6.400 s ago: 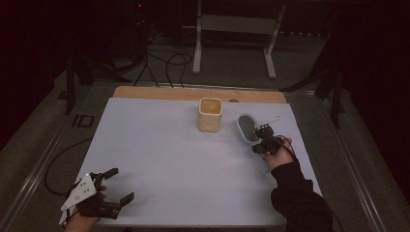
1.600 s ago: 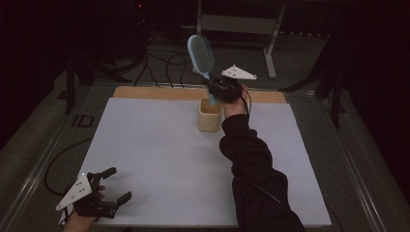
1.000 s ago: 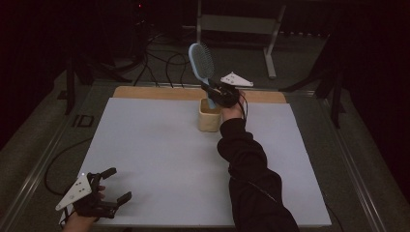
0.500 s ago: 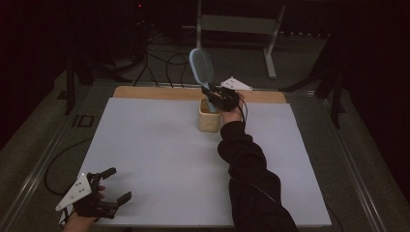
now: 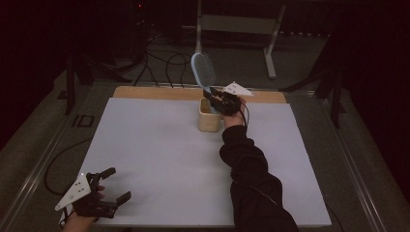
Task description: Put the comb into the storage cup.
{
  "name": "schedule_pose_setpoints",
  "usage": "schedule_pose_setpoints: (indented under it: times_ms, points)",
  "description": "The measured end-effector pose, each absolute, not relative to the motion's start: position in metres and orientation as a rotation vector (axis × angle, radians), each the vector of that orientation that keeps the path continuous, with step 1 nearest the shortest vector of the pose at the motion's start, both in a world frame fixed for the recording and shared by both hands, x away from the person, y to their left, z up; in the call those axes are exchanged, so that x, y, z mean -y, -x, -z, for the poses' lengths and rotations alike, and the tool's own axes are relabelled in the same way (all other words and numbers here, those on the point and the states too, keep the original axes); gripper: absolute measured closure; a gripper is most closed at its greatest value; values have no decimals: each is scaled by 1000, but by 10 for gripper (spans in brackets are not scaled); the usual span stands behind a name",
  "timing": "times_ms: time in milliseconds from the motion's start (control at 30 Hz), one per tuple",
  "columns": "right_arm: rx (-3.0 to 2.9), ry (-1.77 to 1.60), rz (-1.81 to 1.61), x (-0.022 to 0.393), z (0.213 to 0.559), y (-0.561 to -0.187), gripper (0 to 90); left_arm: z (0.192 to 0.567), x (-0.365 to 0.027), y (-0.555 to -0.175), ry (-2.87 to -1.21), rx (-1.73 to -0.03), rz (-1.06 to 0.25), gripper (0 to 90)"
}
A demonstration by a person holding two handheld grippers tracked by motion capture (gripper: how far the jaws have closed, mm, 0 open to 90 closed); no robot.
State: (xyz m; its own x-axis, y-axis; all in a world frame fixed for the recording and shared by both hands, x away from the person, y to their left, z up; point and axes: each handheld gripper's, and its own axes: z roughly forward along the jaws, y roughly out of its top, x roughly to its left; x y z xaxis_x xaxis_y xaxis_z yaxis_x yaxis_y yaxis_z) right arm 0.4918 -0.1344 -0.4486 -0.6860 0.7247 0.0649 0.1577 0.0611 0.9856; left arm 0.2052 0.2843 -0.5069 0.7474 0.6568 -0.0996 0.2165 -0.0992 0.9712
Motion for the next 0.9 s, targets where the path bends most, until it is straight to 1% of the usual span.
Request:
schedule_pose_setpoints:
  times_ms: [133,167,200,233,267,333,433,567,600,700,900]
  points:
    - [-1901,-880,-1656,133,451,-491,681,507,-284,-205,-1668,-705,-427,0]
    - [-1910,-893,-1648,133,451,-491,644,507,-284,-205,-1667,-705,-427,0]
    - [-1913,-895,-1653,133,451,-490,554,507,-284,-205,-1667,-705,-427,0]
    - [-1912,-909,-1659,132,451,-489,440,507,-284,-205,-1668,-705,-427,0]
    - [-1886,-925,-1643,132,451,-487,365,507,-284,-205,-1670,-705,-428,0]
    - [-1898,-917,-1625,131,450,-484,247,507,-284,-205,-1671,-704,-428,0]
    - [-1938,-896,-1598,131,449,-483,153,507,-283,-205,-1673,-703,-429,0]
    - [-1952,-896,-1590,132,449,-481,139,507,-284,-205,-1674,-703,-430,0]
    - [-1964,-894,-1590,133,449,-481,118,507,-284,-205,-1673,-704,-430,0]
    - [-1979,-889,-1581,132,448,-480,107,507,-283,-205,-1676,-704,-430,0]
    - [-2007,-888,-1565,131,445,-478,106,507,-283,-205,-1674,-705,-430,0]
